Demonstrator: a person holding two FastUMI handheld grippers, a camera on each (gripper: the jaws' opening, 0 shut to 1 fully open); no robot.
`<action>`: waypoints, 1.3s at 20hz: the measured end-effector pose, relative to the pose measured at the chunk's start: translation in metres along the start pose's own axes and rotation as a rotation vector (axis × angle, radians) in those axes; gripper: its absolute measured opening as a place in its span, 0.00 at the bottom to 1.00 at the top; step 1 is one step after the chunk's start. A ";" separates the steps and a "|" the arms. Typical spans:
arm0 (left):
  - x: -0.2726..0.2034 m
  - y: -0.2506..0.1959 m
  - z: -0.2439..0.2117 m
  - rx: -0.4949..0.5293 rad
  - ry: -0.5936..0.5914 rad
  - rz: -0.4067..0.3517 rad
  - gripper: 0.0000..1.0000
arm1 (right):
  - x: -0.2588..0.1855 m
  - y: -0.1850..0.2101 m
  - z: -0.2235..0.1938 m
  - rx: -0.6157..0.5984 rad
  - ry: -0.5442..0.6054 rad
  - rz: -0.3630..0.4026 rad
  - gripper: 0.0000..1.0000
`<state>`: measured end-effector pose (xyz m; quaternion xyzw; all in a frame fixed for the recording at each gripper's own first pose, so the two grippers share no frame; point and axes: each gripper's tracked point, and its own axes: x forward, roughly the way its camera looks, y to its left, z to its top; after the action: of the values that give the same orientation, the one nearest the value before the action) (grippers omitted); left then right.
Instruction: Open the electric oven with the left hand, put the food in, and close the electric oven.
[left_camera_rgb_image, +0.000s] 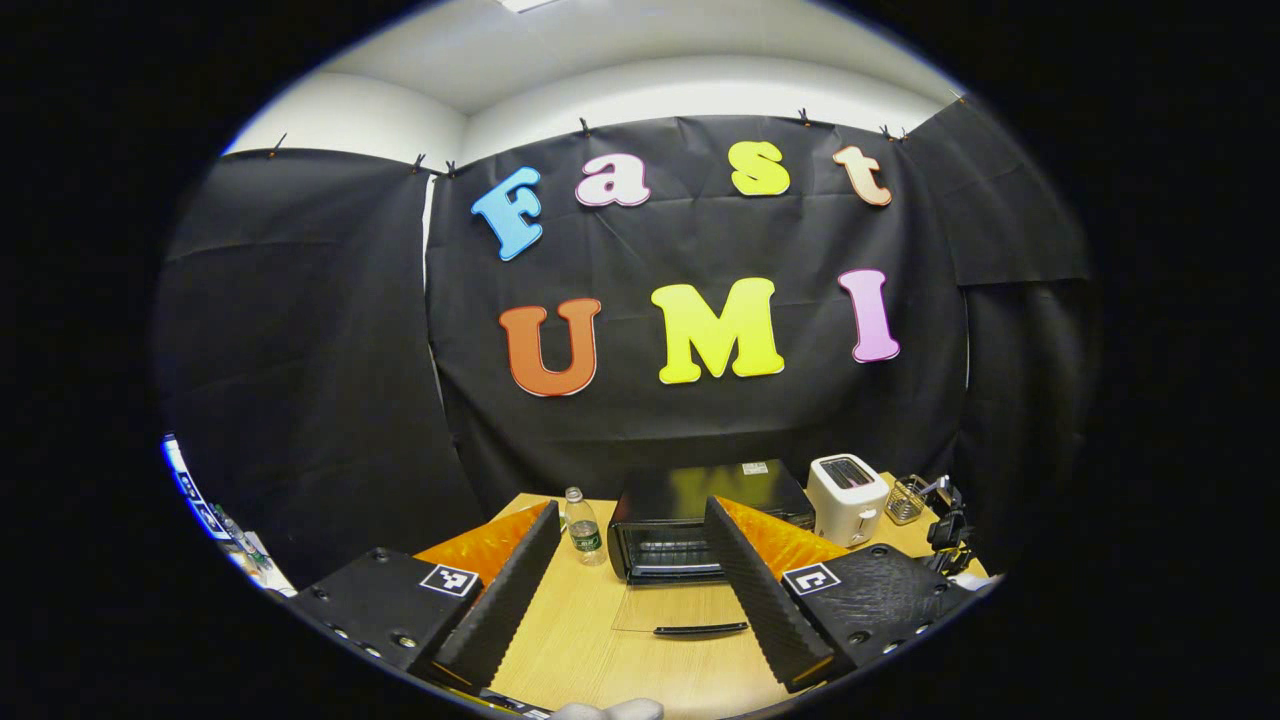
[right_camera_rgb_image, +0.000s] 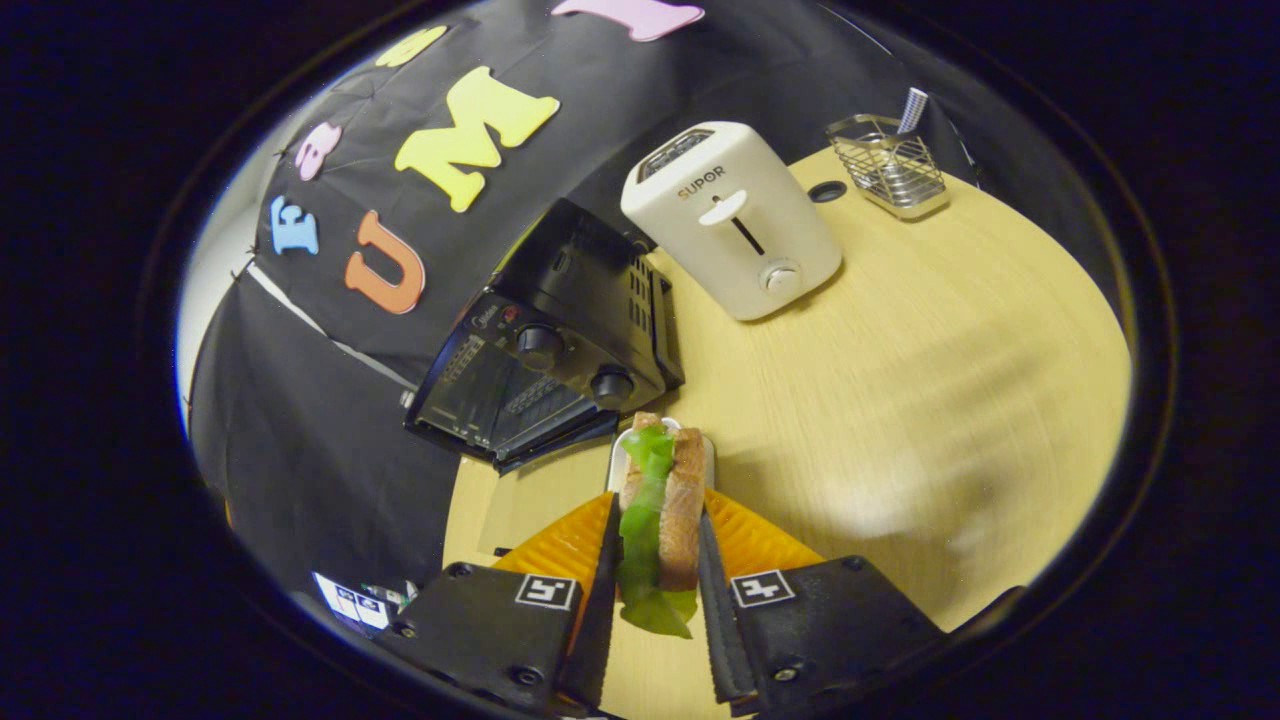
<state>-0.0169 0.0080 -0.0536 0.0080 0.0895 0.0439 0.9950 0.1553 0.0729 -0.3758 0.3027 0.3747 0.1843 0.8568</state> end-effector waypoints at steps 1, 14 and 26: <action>0.001 -0.001 0.001 -0.002 0.001 -0.004 0.95 | -0.002 0.003 0.001 -0.012 0.002 -0.004 0.33; 0.016 0.016 0.000 0.008 -0.009 -0.048 0.95 | -0.028 0.124 0.040 0.072 -0.213 0.125 0.41; 0.007 0.025 -0.011 0.070 0.057 -0.147 0.95 | 0.081 0.207 -0.005 0.334 -0.353 0.180 0.40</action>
<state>-0.0141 0.0336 -0.0648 0.0350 0.1195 -0.0324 0.9917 0.1859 0.2743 -0.2856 0.4994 0.2162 0.1396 0.8273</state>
